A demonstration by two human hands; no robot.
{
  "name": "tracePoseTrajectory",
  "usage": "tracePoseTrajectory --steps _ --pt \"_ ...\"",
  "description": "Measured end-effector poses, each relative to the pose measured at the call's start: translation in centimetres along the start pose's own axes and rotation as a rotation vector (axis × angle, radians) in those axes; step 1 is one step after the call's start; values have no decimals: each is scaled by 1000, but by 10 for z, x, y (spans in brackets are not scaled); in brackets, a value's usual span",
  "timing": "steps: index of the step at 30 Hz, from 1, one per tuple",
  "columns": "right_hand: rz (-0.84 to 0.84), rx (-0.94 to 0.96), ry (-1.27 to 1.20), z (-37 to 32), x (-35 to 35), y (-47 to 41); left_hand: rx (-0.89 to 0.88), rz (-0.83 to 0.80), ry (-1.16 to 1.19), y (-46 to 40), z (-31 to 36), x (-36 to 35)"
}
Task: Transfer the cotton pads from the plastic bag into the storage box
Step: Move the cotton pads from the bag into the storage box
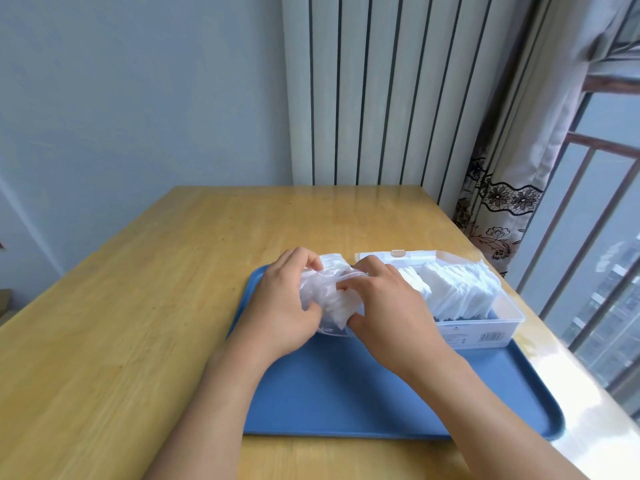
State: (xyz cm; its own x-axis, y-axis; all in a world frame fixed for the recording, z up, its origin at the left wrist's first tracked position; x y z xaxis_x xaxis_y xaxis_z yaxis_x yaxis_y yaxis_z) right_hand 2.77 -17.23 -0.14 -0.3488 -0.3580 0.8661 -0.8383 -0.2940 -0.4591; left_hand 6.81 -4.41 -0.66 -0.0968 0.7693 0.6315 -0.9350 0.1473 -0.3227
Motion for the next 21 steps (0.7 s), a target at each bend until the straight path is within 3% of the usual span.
tracePoseTrajectory --steps 5,8,10,12,17,21 --pt "120 125 -372 -4 21 3 -5 130 -88 -4 -7 7" --pt "247 46 -1026 4 42 4 43 154 -140 -5 -17 10" --pt "285 -22 -1323 12 46 4 64 77 -125 -5 -19 5" --pt "284 -96 -1392 23 40 4 63 -12 -13 -2 -10 4" --pt "227 -215 -1387 25 14 4 -92 -21 586 19 39 22" --pt "177 -171 -1286 6 8 6 -17 -90 618 29 53 -8"
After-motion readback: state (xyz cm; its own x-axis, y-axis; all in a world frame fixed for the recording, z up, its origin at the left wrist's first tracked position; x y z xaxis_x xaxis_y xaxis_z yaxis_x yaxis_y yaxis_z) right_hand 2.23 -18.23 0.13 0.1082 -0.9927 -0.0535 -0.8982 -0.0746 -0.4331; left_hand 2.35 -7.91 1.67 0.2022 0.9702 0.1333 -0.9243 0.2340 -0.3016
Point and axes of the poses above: each hand's wrist, its own y-axis away from the middle knuckle, its own x-axis out of the back of the hand, z = x × y, the point moved 10 cm from there along -y, towards the middle knuckle, and after that the axes turned 12 degrees about x, right-handed, at the moved point
